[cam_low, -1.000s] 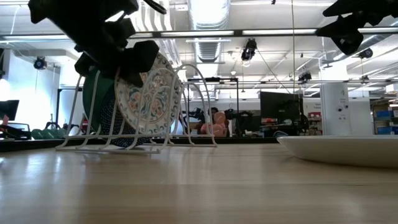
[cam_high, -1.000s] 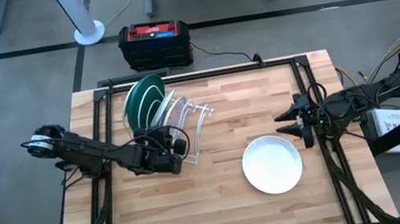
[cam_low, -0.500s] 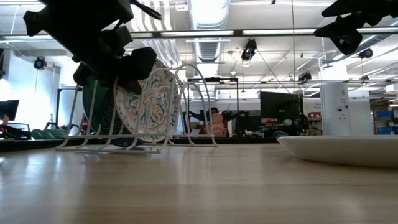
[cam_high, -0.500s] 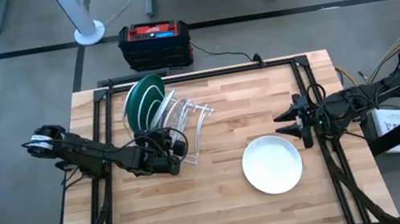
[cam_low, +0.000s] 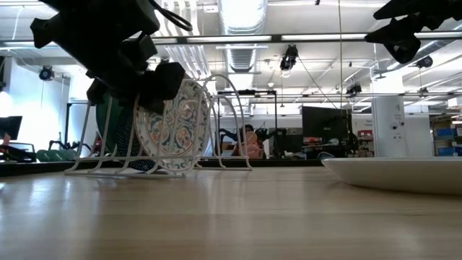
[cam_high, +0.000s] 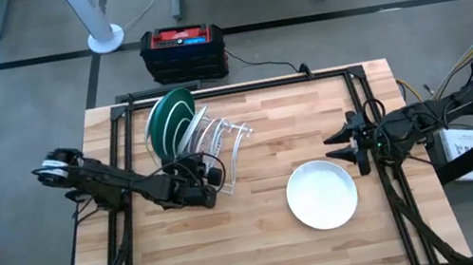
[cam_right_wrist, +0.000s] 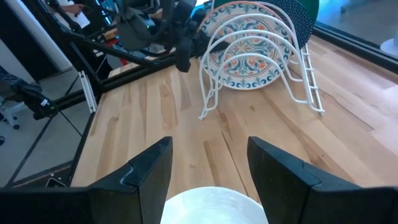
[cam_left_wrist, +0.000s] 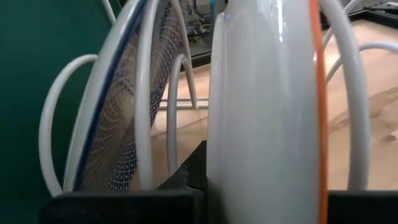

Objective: Sort dishes
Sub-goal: Put the blue orange patterned plate in the dish rack

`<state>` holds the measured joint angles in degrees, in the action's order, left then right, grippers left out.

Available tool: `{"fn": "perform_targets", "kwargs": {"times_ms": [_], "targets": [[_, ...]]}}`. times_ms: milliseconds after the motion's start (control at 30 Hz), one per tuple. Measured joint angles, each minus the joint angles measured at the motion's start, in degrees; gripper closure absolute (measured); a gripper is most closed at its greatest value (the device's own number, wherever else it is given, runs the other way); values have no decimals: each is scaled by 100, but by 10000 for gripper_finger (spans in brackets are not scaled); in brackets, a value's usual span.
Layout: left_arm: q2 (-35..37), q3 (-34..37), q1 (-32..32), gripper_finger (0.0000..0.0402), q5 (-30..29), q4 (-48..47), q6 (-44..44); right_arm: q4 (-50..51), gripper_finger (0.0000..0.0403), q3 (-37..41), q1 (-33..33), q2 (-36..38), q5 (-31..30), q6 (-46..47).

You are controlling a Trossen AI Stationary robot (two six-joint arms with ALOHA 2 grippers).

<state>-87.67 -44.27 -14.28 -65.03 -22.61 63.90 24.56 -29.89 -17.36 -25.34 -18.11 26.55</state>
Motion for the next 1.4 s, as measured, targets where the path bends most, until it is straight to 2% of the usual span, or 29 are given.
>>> {"fn": "perform_targets", "kwargs": {"times_ms": [300,1233,1400], "targets": [[-117,0,2,361,-117,3,264,2,204,0,0,-1,0,0],[-109,0,2,364,85,-15,332,2,204,7,2,2,2,0],[-102,2,2,333,230,-31,348,2,204,9,2,1,3,2]]}}
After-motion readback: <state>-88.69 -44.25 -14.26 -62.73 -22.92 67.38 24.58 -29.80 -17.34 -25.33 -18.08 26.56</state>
